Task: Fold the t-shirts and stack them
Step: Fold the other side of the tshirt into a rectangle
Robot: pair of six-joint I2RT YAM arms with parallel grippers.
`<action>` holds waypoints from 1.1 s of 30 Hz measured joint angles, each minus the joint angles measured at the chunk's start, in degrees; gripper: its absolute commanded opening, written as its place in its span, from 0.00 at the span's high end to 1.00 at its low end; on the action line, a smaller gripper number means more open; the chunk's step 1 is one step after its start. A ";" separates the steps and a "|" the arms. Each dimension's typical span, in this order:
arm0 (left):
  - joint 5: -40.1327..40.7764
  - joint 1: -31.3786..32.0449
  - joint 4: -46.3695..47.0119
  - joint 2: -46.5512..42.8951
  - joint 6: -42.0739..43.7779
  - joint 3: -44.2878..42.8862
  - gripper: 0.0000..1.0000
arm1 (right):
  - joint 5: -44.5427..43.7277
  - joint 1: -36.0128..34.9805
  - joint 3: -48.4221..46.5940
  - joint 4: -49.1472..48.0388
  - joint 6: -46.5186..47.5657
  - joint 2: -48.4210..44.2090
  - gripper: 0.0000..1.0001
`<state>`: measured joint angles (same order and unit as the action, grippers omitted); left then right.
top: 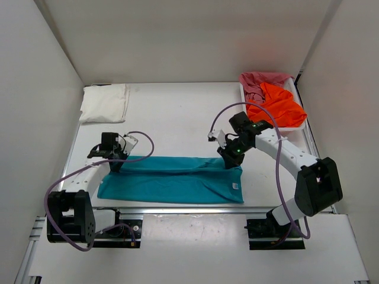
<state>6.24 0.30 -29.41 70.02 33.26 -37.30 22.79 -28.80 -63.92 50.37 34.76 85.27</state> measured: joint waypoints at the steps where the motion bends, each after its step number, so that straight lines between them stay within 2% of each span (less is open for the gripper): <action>1: 0.24 0.46 0.04 -0.28 0.24 0.85 1.00 | 0.09 0.00 0.02 0.33 0.35 0.31 0.80; 4: 0.59 1.38 -0.15 -0.90 1.01 2.99 0.95 | 0.28 -0.07 0.09 1.05 1.77 0.72 0.57; 6: 1.22 1.31 -0.09 -1.01 1.51 3.72 0.83 | 0.35 -0.11 0.09 1.36 2.34 0.72 0.55; 7: 1.64 1.27 -0.07 -1.11 1.84 4.00 0.81 | 0.35 -0.11 0.09 1.51 2.69 0.72 0.56; 9: 2.25 0.98 -0.04 -1.57 2.47 4.55 0.63 | 0.31 -0.11 0.46 1.60 2.97 0.70 0.60; 12: 3.19 0.83 -0.22 -3.13 3.37 5.11 0.45 | 0.11 0.22 2.32 1.64 2.86 0.66 0.70; 15: 4.50 1.27 -0.09 -5.68 3.82 5.51 0.34 | 0.33 2.38 4.04 1.81 1.31 0.46 0.64; 16: 4.90 1.53 -0.15 -6.75 3.96 5.73 0.32 | 0.52 3.54 4.22 1.73 0.59 0.42 0.58; 19: 5.49 1.88 -0.50 -10.58 4.48 5.86 0.31 | 0.61 8.13 4.46 0.15 -2.91 0.04 0.48; 23: 5.14 0.50 -0.59 -14.03 4.68 5.11 0.31 | -0.33 12.33 4.20 -3.37 -8.41 0.02 0.44; 27: 4.33 -2.19 0.72 -13.81 2.67 1.77 0.30 | -1.62 15.02 2.86 -7.65 -15.41 1.03 0.43; 33: 4.83 0.42 6.91 -5.35 -1.07 -0.31 0.29 | -5.97 14.84 1.73 -13.11 -22.21 5.42 0.38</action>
<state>11.07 0.71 -22.50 64.66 32.18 -37.60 16.82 -13.96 -62.19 37.26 12.56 90.70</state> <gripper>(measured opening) 0.707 0.609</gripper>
